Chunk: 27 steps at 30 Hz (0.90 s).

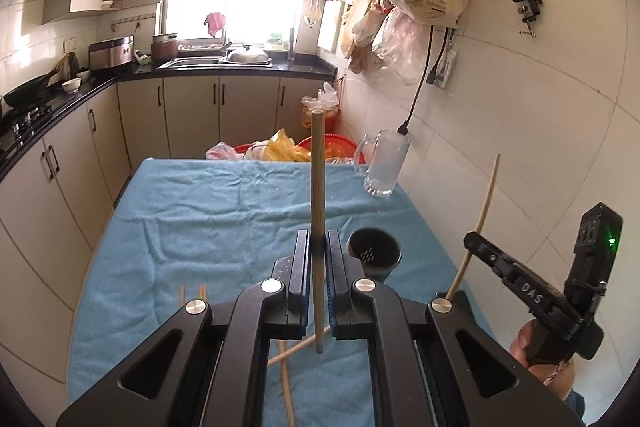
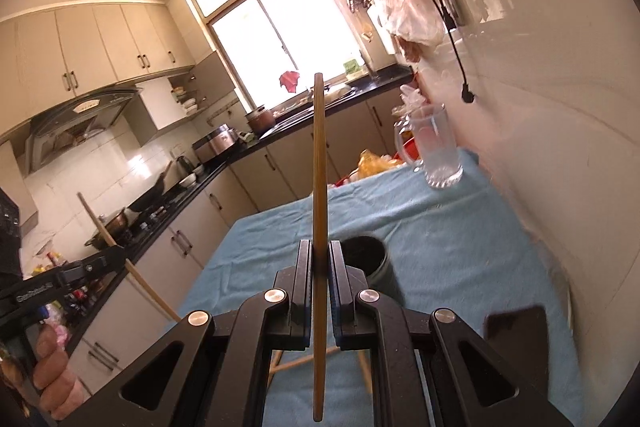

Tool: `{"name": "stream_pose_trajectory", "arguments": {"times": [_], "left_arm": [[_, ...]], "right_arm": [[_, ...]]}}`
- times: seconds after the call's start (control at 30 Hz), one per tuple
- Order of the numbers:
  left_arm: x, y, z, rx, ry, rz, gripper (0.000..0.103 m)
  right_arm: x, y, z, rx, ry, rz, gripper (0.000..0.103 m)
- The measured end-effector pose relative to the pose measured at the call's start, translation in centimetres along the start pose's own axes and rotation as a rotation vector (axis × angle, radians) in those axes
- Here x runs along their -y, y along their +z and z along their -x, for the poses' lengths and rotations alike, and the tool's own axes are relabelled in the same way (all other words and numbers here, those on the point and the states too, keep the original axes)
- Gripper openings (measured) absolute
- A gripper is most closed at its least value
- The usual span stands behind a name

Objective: Organize utensils
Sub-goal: 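Carry both held chopsticks upright over the black utensil holder, then open both tools to drop the chopsticks into the black holder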

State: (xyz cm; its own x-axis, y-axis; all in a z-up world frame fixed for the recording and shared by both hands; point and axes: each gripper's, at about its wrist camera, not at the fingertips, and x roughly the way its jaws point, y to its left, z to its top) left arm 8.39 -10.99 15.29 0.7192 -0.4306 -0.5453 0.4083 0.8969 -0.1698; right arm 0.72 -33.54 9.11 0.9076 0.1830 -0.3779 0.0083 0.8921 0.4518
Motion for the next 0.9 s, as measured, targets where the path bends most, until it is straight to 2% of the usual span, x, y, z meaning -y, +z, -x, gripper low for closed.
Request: {"name": "stream_pose_trajectory", "arguments": {"times": [0.37,0.5,0.73,0.9], "left_arm": [[2.4,6.4,-4.5,0.022,-0.065,0.01,0.007],[3.2,7.6,-6.8,0.019,-0.087,0.028,0.006],[3.9,7.0,-11.5,-0.048,-0.102,0.035,0.007],[3.7,5.3,-14.2,-0.113,-0.092,0.033,0.007]], "right_arm": [[1.3,5.9,-4.3,0.056,-0.047,-0.05,0.008],[1.8,7.3,-5.8,0.07,-0.069,-0.053,0.008],[3.9,7.7,-8.9,0.065,-0.12,-0.08,0.008],[5.1,6.7,-10.9,0.009,-0.118,-0.106,0.008]]}}
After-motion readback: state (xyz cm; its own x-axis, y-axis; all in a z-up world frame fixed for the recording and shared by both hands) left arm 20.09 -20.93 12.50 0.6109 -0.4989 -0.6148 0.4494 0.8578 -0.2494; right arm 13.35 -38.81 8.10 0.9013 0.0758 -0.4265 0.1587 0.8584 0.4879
